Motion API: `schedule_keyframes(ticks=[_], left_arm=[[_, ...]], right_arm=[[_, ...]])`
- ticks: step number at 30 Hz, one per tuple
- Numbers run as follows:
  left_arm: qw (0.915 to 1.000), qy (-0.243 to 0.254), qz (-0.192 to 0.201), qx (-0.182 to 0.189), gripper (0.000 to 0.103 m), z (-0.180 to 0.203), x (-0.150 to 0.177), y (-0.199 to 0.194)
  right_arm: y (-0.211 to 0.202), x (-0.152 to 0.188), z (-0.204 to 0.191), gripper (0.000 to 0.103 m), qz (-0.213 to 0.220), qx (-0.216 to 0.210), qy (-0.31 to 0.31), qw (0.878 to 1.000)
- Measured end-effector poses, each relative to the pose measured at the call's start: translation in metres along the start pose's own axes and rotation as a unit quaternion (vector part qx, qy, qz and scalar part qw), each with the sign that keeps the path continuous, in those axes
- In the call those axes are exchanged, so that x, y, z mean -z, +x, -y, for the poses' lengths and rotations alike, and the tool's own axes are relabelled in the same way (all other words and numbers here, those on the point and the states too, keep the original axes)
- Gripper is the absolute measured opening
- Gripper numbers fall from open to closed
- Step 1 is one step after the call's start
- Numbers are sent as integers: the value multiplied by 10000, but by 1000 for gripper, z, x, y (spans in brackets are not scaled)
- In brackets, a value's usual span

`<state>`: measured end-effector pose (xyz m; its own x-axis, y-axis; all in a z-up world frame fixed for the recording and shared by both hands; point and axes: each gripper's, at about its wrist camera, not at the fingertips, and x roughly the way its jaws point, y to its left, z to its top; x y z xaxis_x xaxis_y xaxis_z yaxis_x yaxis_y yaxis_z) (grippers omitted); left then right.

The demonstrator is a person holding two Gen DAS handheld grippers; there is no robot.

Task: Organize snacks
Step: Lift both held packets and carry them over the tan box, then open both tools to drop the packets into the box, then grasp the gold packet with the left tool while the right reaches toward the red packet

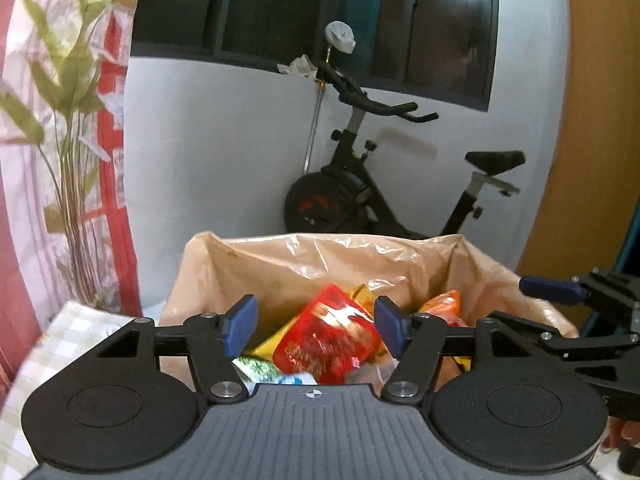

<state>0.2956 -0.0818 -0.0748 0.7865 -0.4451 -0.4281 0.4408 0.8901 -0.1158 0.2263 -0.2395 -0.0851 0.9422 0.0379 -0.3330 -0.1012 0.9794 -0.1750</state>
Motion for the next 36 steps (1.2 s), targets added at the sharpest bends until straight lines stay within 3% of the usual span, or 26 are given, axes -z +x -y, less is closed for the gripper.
schedule_keyframes(ticks=[12,17,24,31,36], left_arm=[[9992,-17,72,382,67,-39,34,-84],[9991,-136,-118,394,67,-52,60,-97],[9953,-525,-761,300,67,-68,105,-72],[9881,-303,-1498,178,67,-63,140,-22],[9832,-240,-1807,-41,67,-58,161,4]], right_arm=[[-78,29,-9,57,441,-1015,1166,9870],[-97,55,-26,57,285,-1229,1291,9836],[-97,95,-41,57,-359,-1483,1505,9768],[-70,121,-51,57,-904,-1645,1329,9732],[-48,133,-56,57,-1157,-1736,1274,9697]])
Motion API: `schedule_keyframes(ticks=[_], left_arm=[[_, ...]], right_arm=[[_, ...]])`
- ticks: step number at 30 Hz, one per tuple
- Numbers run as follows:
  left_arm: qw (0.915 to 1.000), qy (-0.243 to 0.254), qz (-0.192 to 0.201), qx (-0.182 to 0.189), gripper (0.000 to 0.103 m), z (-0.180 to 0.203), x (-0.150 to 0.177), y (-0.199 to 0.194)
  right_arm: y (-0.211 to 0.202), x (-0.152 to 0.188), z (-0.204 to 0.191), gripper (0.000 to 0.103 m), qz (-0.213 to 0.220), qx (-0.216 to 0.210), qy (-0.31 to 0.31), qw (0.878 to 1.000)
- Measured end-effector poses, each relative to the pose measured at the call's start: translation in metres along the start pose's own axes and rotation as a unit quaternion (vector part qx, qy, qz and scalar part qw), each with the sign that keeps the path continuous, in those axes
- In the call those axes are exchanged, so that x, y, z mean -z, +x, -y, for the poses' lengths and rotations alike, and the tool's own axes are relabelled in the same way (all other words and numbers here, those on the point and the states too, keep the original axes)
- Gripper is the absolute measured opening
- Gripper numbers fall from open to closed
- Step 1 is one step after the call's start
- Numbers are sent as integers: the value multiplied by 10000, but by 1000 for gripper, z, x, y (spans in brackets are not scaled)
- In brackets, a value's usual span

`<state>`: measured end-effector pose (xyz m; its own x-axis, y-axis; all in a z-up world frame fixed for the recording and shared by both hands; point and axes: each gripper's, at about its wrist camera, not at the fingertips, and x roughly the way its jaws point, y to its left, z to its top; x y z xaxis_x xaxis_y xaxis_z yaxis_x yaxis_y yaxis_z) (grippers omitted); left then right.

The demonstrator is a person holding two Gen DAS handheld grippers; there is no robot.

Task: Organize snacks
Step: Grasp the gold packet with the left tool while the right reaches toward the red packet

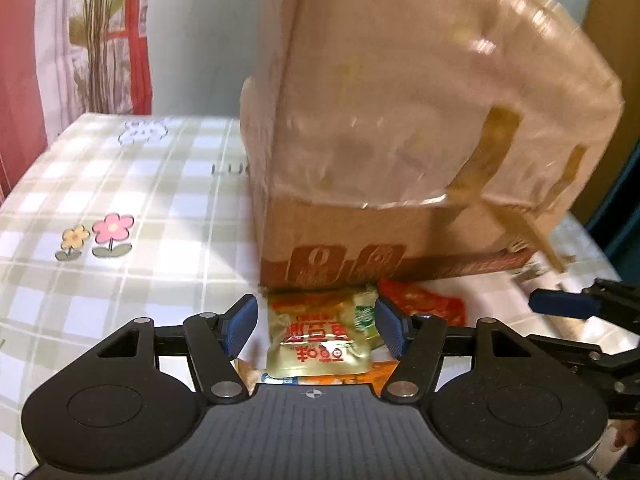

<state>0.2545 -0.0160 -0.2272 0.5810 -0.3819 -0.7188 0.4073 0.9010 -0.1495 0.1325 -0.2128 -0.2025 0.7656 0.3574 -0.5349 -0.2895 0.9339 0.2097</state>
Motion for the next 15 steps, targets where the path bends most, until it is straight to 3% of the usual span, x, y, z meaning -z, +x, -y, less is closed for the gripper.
schedule_keyframes(ticks=[9,12,15], left_arm=[[9995,-138,-267,-14,68,-2,5,18],[9998,-43,-209,54,57,0,6,12],[9998,37,-183,39,54,1,10,6]], right_arm=[[45,-3,1,57,-537,187,-1066,9927],[60,-5,3,57,-650,97,-1267,9898],[71,-4,4,68,-699,-79,-1486,9864]])
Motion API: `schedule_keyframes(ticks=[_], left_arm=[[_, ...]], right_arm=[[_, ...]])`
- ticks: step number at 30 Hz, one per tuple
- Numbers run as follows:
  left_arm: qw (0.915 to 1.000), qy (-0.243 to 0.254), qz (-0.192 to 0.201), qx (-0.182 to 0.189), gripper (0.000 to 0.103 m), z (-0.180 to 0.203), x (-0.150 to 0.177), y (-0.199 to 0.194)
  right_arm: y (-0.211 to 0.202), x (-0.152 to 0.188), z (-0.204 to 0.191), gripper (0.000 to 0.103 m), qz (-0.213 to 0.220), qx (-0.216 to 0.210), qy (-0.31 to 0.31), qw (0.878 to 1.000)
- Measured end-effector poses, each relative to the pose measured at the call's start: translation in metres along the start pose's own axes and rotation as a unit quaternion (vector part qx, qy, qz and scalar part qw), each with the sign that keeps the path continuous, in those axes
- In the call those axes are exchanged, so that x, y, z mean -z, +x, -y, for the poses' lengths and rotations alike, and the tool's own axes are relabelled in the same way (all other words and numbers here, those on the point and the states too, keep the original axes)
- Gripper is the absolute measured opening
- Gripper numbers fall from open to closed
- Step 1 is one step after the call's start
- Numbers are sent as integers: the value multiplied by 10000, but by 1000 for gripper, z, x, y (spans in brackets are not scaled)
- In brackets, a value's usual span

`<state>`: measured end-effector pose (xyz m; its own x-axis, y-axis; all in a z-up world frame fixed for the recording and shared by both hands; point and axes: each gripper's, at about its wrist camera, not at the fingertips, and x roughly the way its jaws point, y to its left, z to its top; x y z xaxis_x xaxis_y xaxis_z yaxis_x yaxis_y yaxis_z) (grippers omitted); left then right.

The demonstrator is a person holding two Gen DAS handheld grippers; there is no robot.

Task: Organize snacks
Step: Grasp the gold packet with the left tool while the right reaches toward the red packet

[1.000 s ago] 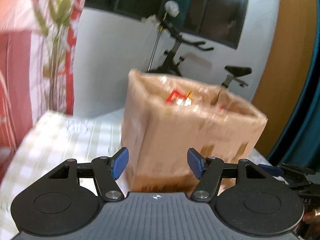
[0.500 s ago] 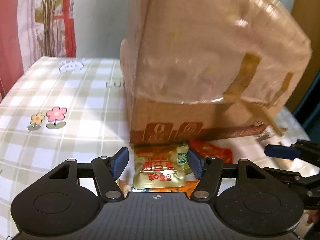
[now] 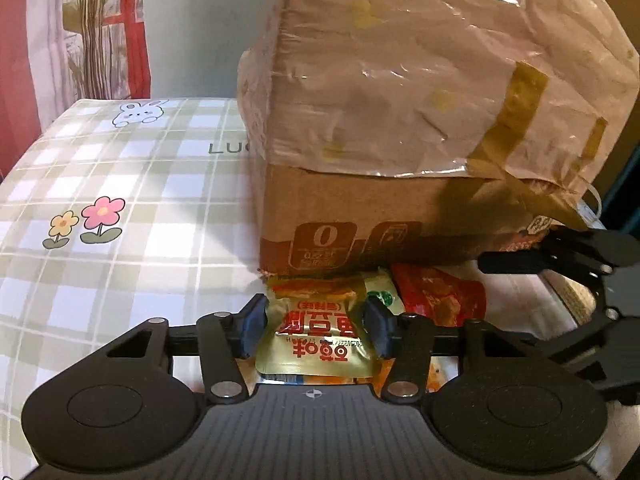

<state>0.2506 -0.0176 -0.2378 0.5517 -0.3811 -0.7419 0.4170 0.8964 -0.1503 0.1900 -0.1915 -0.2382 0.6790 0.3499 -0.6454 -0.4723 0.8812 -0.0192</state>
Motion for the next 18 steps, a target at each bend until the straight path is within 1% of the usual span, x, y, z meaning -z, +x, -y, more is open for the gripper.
schedule_keyframes(ticks=[2,4,5,8,11,12,13,14,16,18], left_arm=[[9999,-76,18,80,53,-1,2,-5],[9999,-32,115,54,53,0,3,-12],[9998,-20,171,46,53,2,2,-17],[9994,9,343,79,53,6,1,-29],[9985,81,534,42,53,13,4,-43],[9981,69,606,22,53,15,6,-48],[9977,41,669,14,53,16,7,-52],[9974,6,724,7,53,17,9,-56],[9967,-63,813,-35,53,18,13,-60],[9960,-143,880,-68,53,19,18,-65]], right_arm=[[4,-1,2,71,-38,-93,-22,9999],[10,-2,3,78,-60,-174,10,9998],[12,-3,4,79,-68,-193,31,9998],[18,-5,4,79,-113,-281,92,9995],[22,-4,1,78,-178,-269,97,9994],[23,-4,-1,72,-154,-269,102,9995],[23,-3,-1,65,-112,-289,141,9994],[22,-3,0,63,-88,-318,214,9992],[18,-1,0,55,-84,-318,302,9990],[10,3,-1,51,-81,-344,435,9984]])
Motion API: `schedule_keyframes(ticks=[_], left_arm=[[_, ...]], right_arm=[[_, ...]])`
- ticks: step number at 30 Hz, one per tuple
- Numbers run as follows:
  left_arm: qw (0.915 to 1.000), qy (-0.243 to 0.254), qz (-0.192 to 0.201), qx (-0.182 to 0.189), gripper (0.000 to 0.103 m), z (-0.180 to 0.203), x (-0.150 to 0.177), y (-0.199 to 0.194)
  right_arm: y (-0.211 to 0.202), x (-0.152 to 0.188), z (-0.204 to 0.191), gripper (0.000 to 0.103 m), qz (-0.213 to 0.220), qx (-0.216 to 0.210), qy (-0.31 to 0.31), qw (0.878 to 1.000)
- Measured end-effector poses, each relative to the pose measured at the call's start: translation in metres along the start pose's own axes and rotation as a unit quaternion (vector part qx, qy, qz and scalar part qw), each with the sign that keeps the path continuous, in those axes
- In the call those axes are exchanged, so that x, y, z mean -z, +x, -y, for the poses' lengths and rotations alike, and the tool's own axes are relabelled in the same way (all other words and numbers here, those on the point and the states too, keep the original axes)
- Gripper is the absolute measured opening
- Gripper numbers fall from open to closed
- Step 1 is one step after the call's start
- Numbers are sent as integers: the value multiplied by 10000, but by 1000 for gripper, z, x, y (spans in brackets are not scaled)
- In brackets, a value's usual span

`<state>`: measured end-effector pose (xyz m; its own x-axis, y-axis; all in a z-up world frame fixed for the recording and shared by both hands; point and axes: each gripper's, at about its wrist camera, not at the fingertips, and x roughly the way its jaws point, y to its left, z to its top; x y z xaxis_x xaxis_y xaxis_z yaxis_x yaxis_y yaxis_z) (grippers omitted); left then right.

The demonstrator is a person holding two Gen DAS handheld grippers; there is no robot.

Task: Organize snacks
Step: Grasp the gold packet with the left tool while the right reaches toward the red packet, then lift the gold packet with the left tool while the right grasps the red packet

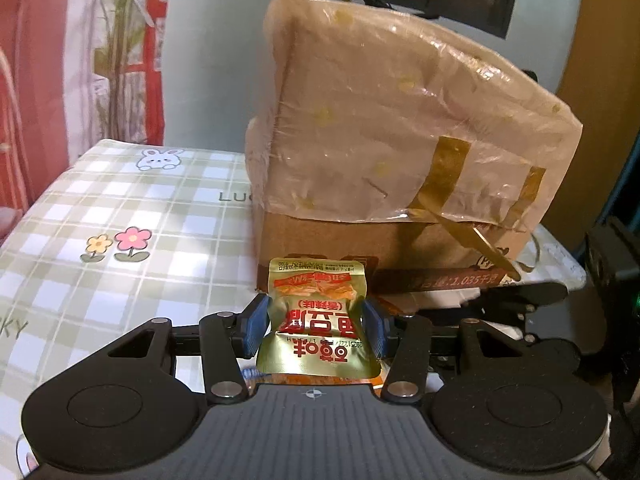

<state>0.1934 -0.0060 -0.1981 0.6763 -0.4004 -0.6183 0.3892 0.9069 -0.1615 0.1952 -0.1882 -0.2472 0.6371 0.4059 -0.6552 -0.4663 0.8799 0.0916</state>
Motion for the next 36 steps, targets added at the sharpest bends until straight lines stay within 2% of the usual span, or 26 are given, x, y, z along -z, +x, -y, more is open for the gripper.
schedule_keyframes(ticks=[8,13,18,22,28,31,36], left_arm=[[9996,-270,76,-92,53,2,16,-14],[9987,-483,85,-138,53,0,21,-24],[9978,-458,421,-209,53,-1,12,-42],[9944,-209,961,-377,53,4,-10,-64],[9846,89,1730,-232,53,14,-57,-91],[9814,172,1908,-105,54,22,-82,-88],[9800,279,1968,113,54,34,-126,-67]], right_arm=[[-40,33,0,49,434,-13,956,9945],[-50,30,-14,49,610,-34,891,9941],[-64,22,-30,49,913,-132,648,9936],[-85,3,-41,49,1349,-116,360,9901],[-127,-36,-34,49,2153,-133,377,9757],[-142,-57,-19,49,2431,-177,631,9678],[-153,-92,0,49,2620,129,557,9634]])
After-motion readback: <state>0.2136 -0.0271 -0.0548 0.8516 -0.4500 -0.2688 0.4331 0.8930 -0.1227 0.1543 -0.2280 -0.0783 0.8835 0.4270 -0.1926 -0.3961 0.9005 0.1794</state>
